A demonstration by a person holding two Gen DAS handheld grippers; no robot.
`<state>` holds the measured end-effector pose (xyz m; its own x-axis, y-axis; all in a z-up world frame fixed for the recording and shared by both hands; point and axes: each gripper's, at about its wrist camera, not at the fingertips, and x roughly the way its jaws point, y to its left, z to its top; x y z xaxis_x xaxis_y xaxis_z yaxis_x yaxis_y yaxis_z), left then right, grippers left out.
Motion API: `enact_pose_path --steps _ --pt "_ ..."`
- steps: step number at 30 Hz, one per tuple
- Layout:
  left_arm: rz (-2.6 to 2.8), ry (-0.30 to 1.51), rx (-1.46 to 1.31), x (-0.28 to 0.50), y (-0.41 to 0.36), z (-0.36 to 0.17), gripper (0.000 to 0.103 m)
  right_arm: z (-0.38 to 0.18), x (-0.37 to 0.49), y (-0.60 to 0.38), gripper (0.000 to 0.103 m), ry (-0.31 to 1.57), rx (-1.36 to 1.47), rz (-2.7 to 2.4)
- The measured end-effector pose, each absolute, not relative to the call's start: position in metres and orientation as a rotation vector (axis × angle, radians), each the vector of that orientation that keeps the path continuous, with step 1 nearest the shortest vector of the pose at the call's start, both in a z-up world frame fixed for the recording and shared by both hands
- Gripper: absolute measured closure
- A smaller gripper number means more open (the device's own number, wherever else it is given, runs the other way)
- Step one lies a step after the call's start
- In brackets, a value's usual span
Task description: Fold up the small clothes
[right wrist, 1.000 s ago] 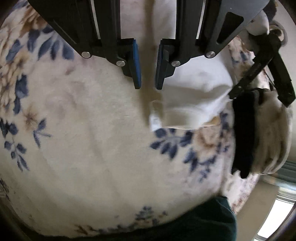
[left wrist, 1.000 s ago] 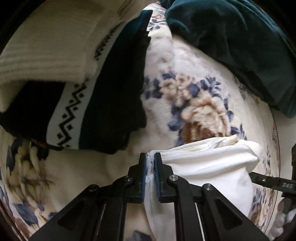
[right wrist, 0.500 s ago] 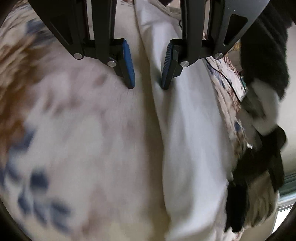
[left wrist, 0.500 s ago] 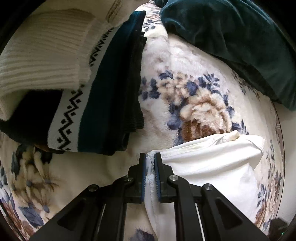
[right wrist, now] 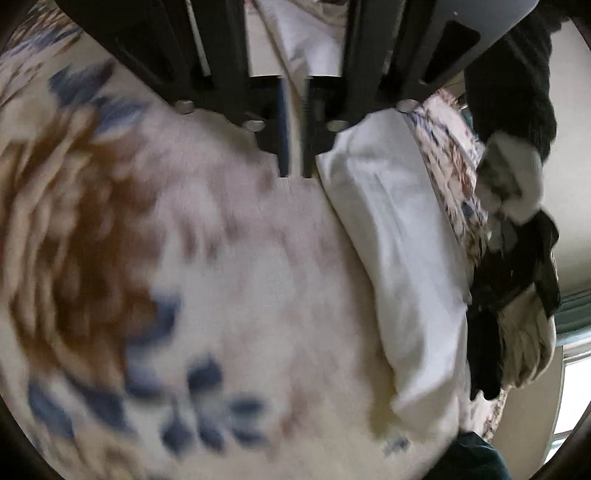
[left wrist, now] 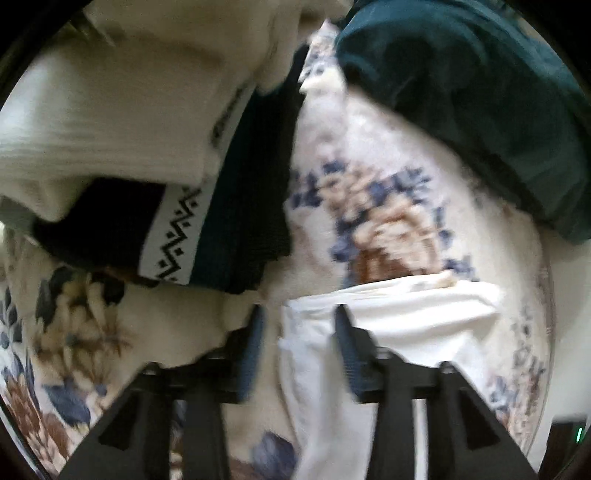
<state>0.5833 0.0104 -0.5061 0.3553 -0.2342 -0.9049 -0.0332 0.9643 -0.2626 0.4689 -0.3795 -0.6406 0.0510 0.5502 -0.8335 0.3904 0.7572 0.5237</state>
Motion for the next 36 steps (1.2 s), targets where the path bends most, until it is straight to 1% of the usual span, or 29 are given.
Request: enact_pose_path --steps 1,4,6,9,11,13,15,18,21,23,25,26,27,28,29,31,36 --pt "-0.129 1.185 -0.246 0.578 0.009 -0.499 0.057 -0.633 0.486 -0.38 0.056 1.526 0.768 0.139" --pt "-0.155 1.143 -0.211 0.569 -0.002 -0.481 0.057 -0.611 0.535 -0.377 0.056 1.44 0.724 0.174" --pt "-0.177 1.133 -0.172 0.57 -0.011 -0.482 0.057 -0.604 0.57 -0.365 0.056 1.398 0.675 0.218" --pt "-0.175 1.156 -0.119 0.584 -0.025 -0.499 0.057 -0.608 0.624 -0.338 0.056 1.383 0.572 0.26" --pt "-0.16 1.188 -0.081 0.595 -0.029 -0.516 0.057 -0.617 0.661 -0.317 0.056 1.374 0.42 0.222" --pt "-0.131 1.222 -0.052 0.606 -0.03 -0.535 0.057 -0.625 0.678 -0.304 0.057 1.369 0.299 0.177" --pt "-0.116 1.236 -0.069 0.615 -0.025 -0.547 0.054 -0.637 0.691 -0.304 0.057 1.388 0.256 0.163" --pt "-0.115 1.247 -0.119 0.623 -0.018 -0.552 0.054 -0.644 0.698 -0.292 0.057 1.378 0.166 0.135" --pt "-0.122 1.25 -0.144 0.622 -0.013 -0.545 0.054 -0.641 0.698 -0.291 0.056 1.375 0.174 0.143" --pt "-0.145 1.235 -0.183 0.613 -0.008 -0.53 0.056 -0.63 0.688 -0.301 0.055 1.377 0.24 0.158" --pt "-0.169 1.21 -0.202 0.6 -0.004 -0.512 0.056 -0.613 0.668 -0.318 0.042 1.365 0.352 0.199" --pt "-0.191 1.2 -0.222 0.591 -0.002 -0.502 0.052 -0.604 0.657 -0.326 0.038 1.357 0.402 0.212" --pt "-0.215 1.197 -0.243 0.58 0.0 -0.493 0.036 -0.598 0.646 -0.332 0.031 1.35 0.435 0.218" --pt "-0.231 1.196 -0.253 0.57 0.001 -0.486 0.028 -0.591 0.63 -0.338 0.027 1.345 0.476 0.227" --pt "-0.246 1.192 -0.264 0.559 0.002 -0.478 0.022 -0.586 0.616 -0.339 0.027 1.348 0.505 0.236" --pt "-0.273 1.179 -0.29 0.531 0.005 -0.463 0.021 -0.578 0.579 -0.338 0.027 1.363 0.545 0.251" --pt "-0.31 1.219 -0.346 0.455 0.014 -0.437 0.021 -0.563 0.479 -0.34 0.027 1.434 0.604 0.234"
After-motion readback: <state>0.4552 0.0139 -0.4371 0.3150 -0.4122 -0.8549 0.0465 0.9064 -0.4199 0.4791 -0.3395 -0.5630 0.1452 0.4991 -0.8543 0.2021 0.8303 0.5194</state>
